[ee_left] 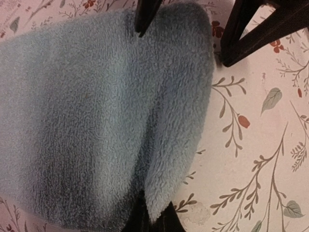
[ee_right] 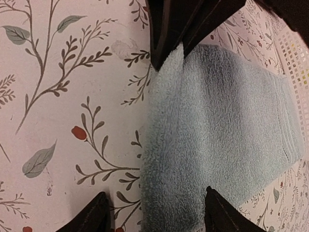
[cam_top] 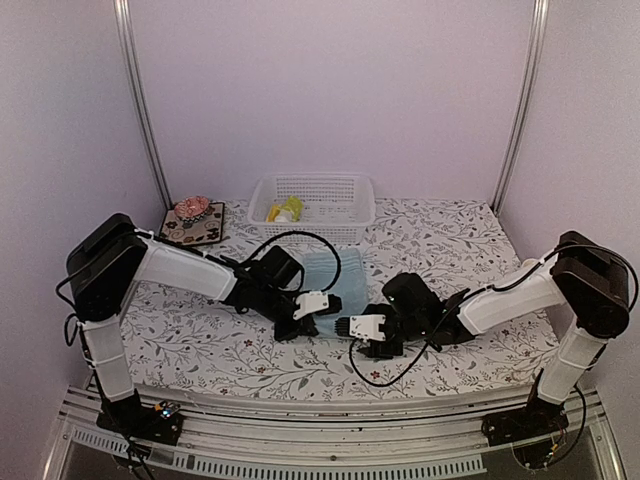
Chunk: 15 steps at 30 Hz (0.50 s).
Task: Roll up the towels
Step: Roll the towel at the center of the board.
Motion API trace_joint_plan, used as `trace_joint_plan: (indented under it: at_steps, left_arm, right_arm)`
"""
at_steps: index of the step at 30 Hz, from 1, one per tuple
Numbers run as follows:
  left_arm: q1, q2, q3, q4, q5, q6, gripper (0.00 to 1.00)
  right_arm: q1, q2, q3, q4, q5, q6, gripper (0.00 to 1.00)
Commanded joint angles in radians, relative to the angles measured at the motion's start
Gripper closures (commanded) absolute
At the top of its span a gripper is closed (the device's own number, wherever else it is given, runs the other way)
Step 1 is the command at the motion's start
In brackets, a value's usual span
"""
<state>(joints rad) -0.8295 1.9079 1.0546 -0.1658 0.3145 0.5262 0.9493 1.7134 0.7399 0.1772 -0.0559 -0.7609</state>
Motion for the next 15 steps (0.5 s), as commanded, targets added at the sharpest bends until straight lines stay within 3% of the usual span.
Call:
trace_joint_plan:
  at_steps: [1, 5, 10, 12, 13, 15]
  left_arm:
    - [0.022, 0.032, 0.03, -0.057, 0.018, -0.008, 1.0]
    - [0.022, 0.032, 0.045, -0.092, 0.018, 0.012, 1.0]
    - [0.023, 0.008, 0.039, -0.112, 0.013, 0.027, 0.99]
    - [0.023, -0.01, 0.032, -0.111, 0.005, 0.021, 0.95]
    - [0.023, -0.023, 0.025, -0.106, -0.003, 0.018, 0.88]
    - [0.024, -0.057, 0.002, -0.087, -0.024, 0.008, 0.61]
  right_arm:
    - [0.007, 0.037, 0.031, 0.021, 0.072, 0.044, 0.38]
    - [0.007, 0.057, 0.051, 0.007, 0.103, 0.083, 0.52]
    - [0.006, 0.098, 0.105, -0.092, 0.075, 0.109, 0.89]
    - [0.006, 0.105, 0.125, -0.136, 0.04, 0.122, 0.96]
    - [0.006, 0.101, 0.131, -0.158, 0.02, 0.128, 0.97]
    - [0.006, 0.089, 0.143, -0.191, -0.029, 0.144, 0.97]
